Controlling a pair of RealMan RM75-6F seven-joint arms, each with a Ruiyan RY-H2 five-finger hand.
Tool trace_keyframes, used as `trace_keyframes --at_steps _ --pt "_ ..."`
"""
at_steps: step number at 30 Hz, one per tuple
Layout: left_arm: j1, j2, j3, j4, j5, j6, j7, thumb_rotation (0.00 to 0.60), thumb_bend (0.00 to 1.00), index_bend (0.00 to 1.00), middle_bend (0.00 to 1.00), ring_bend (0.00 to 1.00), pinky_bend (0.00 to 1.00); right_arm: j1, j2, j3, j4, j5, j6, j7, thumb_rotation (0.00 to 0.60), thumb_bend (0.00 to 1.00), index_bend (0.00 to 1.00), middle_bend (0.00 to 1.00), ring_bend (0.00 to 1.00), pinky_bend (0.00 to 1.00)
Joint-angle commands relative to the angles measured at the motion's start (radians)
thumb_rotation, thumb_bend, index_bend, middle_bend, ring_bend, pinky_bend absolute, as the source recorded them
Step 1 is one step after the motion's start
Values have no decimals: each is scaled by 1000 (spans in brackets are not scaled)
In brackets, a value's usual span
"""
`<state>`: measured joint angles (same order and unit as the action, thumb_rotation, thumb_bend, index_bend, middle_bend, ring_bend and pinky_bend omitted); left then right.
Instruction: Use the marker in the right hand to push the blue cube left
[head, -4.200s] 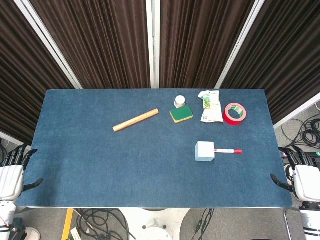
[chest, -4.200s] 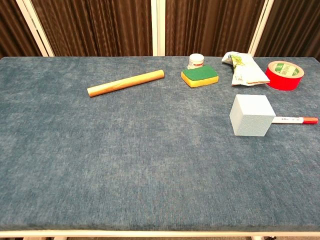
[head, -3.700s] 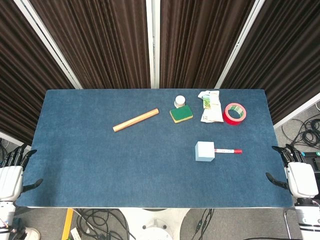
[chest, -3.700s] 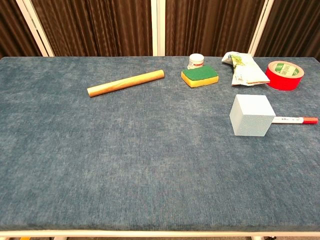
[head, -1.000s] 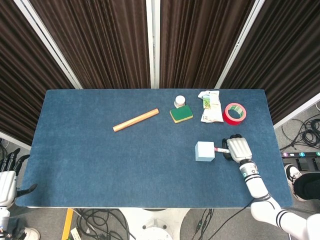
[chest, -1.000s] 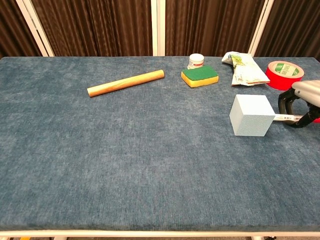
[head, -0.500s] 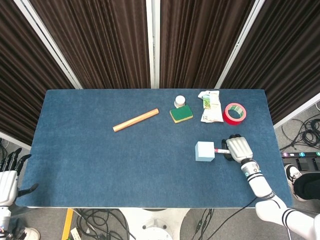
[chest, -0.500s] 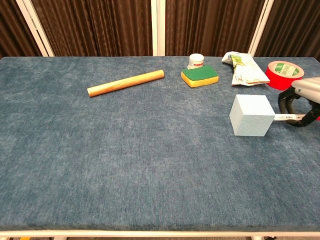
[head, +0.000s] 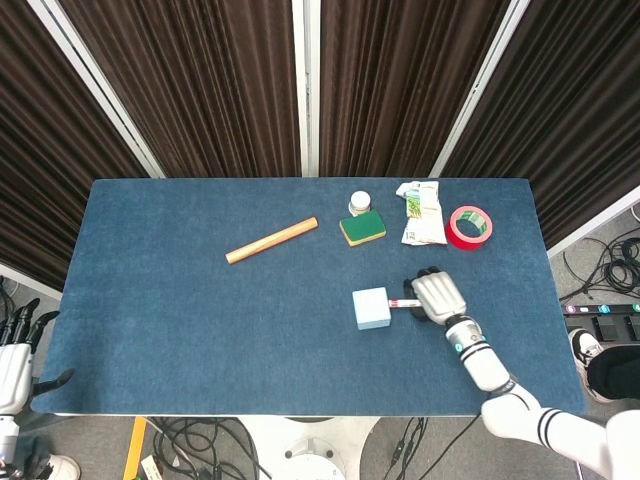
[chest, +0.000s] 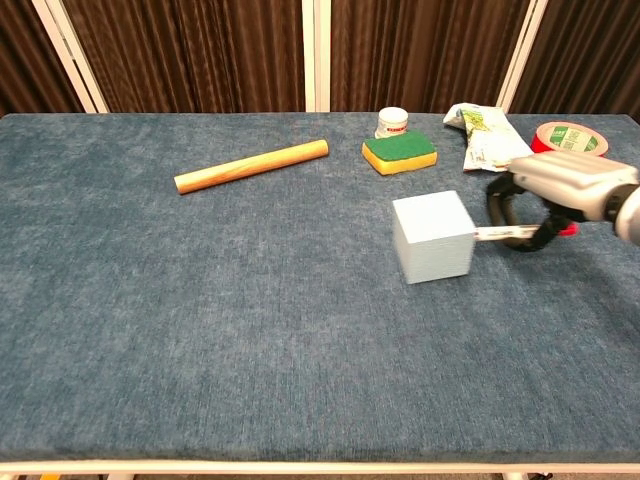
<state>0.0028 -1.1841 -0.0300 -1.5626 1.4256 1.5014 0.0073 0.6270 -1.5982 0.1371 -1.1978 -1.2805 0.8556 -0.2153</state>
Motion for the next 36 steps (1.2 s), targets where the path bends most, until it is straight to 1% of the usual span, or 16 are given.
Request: trace_keyframes --at_steps 1,6,14,18,27,36 --pt "1 -1 0 3 -1 0 -2 600 46 235 144 64 121 26 -20 10 -28 11 -9 -39 600 334 582 563 297 254" --pt "4 1 2 6 0 1 -8 600 46 235 144 64 121 48 -27 11 -57 22 -12 -93 600 332 583 565 297 254" --pt "0 0 1 1 6 -3 -2 600 46 235 144 64 121 19 45 -18 -95 48 3 -112 600 335 586 565 297 254" --pt "-5 1 0 -6 14 -3 7 600 46 235 144 64 121 11 62 -32 -105 51 3 -108 600 335 588 564 298 255" --pt "-4 4 0 -10 11 -1 9 600 46 235 144 64 121 38 12 -28 -120 55 -4 -127 600 334 589 565 299 255" --pt "1 2 2 0 13 3 -4 600 46 235 144 64 121 87 -78 -3 -155 125 -5 -246 600 333 588 565 311 248"
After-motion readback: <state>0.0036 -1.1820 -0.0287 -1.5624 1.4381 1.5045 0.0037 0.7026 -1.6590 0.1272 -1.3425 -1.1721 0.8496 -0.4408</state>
